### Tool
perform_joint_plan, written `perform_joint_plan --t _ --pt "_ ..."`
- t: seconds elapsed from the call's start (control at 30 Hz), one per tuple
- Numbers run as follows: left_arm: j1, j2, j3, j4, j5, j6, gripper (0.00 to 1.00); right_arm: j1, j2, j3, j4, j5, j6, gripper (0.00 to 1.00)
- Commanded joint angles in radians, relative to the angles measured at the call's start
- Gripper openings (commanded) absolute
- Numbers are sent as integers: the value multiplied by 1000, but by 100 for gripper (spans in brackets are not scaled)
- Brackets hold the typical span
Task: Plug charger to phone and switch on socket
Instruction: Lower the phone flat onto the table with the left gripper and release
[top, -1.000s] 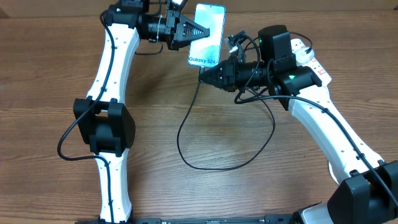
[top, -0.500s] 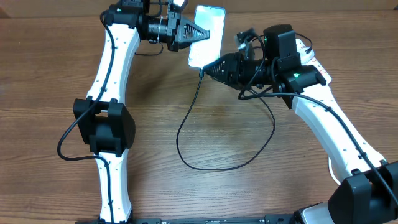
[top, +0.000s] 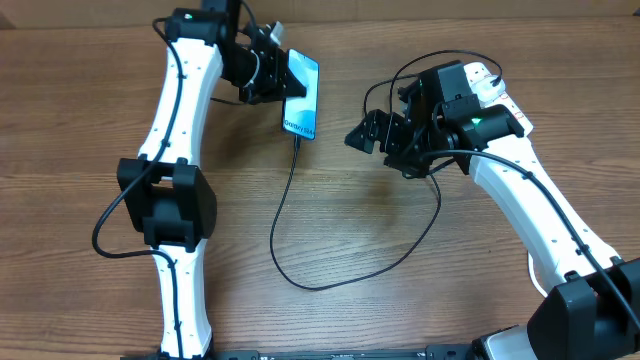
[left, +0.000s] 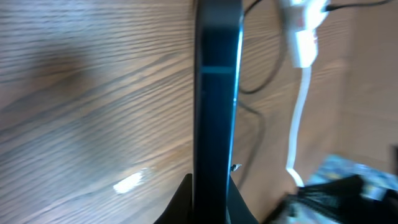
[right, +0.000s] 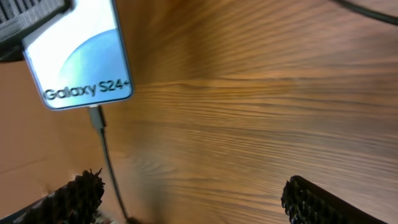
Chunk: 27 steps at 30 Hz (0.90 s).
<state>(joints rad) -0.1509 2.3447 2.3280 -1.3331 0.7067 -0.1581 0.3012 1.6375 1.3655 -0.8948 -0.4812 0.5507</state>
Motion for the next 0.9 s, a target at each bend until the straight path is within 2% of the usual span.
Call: perform_joint_plan --t 0.0,0.3,0.53,0.87 --pt "-36 -8 -19 2 -116 32 4 -2 0 19 -21 81 -10 94" --pt "-61 108 -20 12 -88 33 4 -2 0 19 -35 82 -10 94" --pt "-85 181 -21 -8 -34 102 4 -2 0 15 -35 107 -10 95" --pt "-94 218 -21 11 -92 109 4 -2 3 14 -35 107 -10 95"
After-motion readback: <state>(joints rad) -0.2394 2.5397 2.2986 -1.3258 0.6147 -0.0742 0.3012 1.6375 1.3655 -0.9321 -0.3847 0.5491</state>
